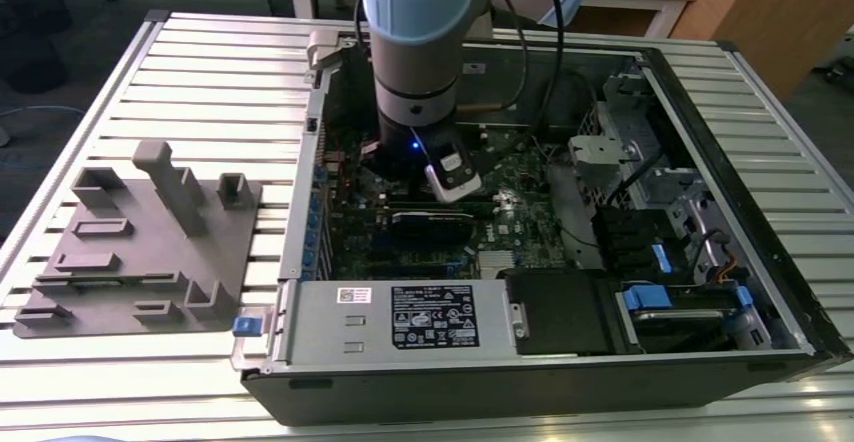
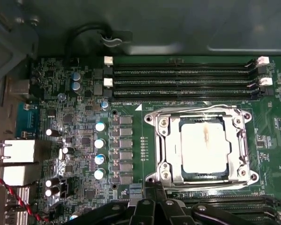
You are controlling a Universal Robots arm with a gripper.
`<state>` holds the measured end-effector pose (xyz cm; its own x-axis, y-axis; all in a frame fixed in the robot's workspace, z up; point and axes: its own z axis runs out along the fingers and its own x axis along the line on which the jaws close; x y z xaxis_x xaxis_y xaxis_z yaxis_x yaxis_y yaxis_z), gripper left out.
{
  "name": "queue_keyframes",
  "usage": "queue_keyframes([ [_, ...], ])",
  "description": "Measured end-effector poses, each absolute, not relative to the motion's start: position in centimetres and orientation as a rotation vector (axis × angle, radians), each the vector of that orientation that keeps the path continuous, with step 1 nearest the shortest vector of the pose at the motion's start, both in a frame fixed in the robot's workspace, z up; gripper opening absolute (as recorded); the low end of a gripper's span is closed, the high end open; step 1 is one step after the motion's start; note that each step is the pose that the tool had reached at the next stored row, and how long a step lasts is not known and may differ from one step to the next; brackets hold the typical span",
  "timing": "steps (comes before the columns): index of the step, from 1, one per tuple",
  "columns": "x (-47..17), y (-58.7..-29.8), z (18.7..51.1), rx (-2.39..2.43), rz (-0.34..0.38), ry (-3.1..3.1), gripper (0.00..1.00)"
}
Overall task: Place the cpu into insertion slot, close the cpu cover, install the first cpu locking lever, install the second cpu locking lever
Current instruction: 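Install the second cpu locking lever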
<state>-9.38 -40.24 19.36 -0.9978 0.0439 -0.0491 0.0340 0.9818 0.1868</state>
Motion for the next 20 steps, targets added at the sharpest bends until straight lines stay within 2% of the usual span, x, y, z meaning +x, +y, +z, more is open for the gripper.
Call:
queue_keyframes([
  [14,-9.4,-40.0,23.1,0.061,0.290,3.074,0.11],
  [20,-9.4,-40.0,23.6,0.061,0.289,3.074,0.11],
])
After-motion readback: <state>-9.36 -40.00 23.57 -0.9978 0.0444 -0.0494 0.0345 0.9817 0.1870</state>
